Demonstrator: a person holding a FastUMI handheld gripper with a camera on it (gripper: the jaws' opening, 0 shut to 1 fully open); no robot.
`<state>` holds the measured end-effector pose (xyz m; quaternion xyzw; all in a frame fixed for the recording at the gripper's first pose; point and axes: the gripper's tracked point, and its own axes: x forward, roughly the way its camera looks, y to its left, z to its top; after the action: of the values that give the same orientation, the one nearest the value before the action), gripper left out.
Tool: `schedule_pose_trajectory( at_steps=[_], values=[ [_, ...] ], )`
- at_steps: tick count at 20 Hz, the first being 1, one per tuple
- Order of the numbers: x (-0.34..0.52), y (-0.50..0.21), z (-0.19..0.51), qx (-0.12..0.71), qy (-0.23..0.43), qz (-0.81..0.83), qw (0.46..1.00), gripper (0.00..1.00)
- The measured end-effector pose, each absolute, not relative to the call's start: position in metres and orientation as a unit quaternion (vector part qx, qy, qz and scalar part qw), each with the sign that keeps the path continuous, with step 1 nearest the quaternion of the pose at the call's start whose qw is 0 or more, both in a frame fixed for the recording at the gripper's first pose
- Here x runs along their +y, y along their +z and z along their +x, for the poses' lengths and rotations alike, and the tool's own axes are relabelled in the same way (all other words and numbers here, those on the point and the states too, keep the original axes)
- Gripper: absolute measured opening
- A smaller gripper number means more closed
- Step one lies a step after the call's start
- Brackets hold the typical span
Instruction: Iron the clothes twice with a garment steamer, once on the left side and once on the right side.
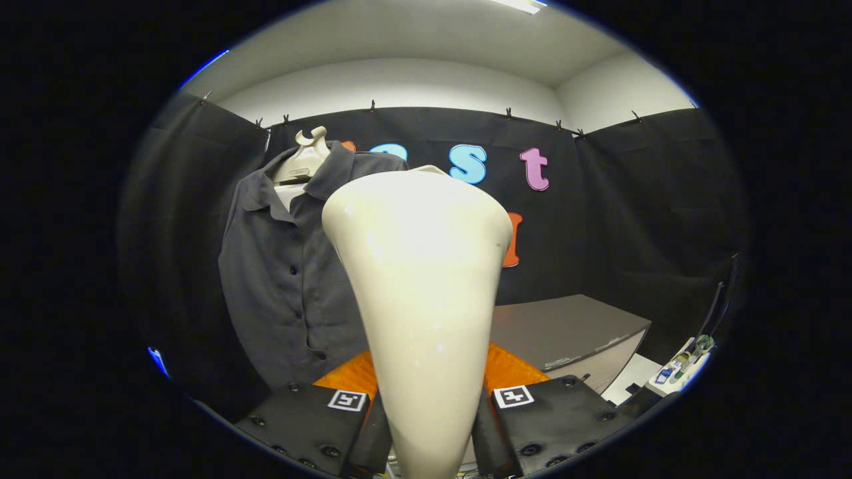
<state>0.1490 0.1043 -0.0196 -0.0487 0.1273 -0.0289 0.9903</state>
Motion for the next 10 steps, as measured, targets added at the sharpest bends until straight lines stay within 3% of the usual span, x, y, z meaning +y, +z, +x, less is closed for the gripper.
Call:
schedule_pose_trajectory(
  at_steps=[10],
  values=[
    [0.071, -0.03, 0.148, 0.135, -0.009, -0.053, 0.989, 0.55]
  ],
)
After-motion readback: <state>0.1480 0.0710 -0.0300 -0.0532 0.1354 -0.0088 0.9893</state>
